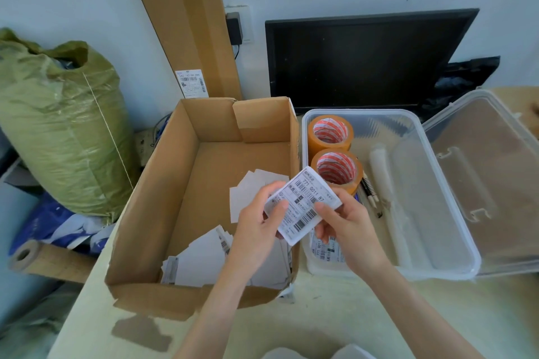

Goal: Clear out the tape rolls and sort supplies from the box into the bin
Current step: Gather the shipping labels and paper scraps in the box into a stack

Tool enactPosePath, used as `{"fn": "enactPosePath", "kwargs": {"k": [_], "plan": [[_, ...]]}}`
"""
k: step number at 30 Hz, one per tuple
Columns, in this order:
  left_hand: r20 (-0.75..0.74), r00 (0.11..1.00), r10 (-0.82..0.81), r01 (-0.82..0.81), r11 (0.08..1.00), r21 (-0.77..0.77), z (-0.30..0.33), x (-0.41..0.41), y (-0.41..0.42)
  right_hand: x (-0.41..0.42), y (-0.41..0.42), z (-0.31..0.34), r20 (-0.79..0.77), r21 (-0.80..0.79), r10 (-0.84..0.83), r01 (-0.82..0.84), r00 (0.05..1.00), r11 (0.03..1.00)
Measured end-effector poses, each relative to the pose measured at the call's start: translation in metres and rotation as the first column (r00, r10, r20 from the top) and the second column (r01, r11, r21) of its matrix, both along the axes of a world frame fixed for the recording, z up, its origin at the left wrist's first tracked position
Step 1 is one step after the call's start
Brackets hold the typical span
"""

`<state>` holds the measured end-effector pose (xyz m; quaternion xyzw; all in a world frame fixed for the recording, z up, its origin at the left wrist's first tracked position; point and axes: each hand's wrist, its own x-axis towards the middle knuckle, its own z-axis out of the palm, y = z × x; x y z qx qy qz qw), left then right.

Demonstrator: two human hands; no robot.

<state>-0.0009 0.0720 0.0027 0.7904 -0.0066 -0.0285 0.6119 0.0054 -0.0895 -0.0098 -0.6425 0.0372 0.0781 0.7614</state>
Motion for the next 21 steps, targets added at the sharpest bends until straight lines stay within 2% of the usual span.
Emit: {"fn": "enactPosePath", "kwargs": {"k": [5, 8, 10, 11, 14, 16, 18, 21], "plan": [[-0.012, 0.999, 0.034, -0.033, 0.997, 0.069, 0.000, 0.007, 0.005, 0.001, -0.001, -0.002, -0.036, 0.018, 0.017, -0.016, 0.999, 1.000], [-0.039, 0.981, 0.188, -0.184, 0.979, 0.084, -0.021, 0.033, 0.021, 0.002, -0.002, -0.005, -0.057, 0.018, 0.008, -0.007, 0.998, 1.000], [-0.086, 0.947, 0.310, -0.282, 0.928, 0.244, -0.052, 0.060, 0.036, 0.003, -0.002, -0.007, -0.074, 0.026, -0.020, 0.022, 0.997, 0.999], [-0.133, 0.932, 0.337, -0.273, 0.895, 0.354, -0.068, 0.073, 0.043, 0.004, -0.002, -0.008, -0.081, 0.032, -0.037, 0.040, 0.996, 0.999], [-0.343, 0.891, 0.297, -0.006, 0.764, 0.645, -0.107, 0.097, 0.048, 0.005, -0.002, -0.008, -0.097, 0.043, -0.077, 0.082, 0.992, 0.996], [-0.425, 0.870, 0.252, 0.164, 0.664, 0.729, -0.122, 0.104, 0.041, 0.005, -0.003, -0.008, -0.099, 0.043, -0.090, 0.095, 0.991, 0.995], [-0.428, 0.872, 0.240, 0.226, 0.578, 0.784, -0.130, 0.108, 0.032, 0.006, -0.003, -0.008, -0.101, 0.030, -0.104, 0.107, 0.989, 0.994], [-0.408, 0.876, 0.258, 0.294, 0.384, 0.875, -0.142, 0.114, 0.020, 0.006, -0.003, -0.009, -0.106, 0.023, -0.119, 0.122, 0.987, 0.992]]}}
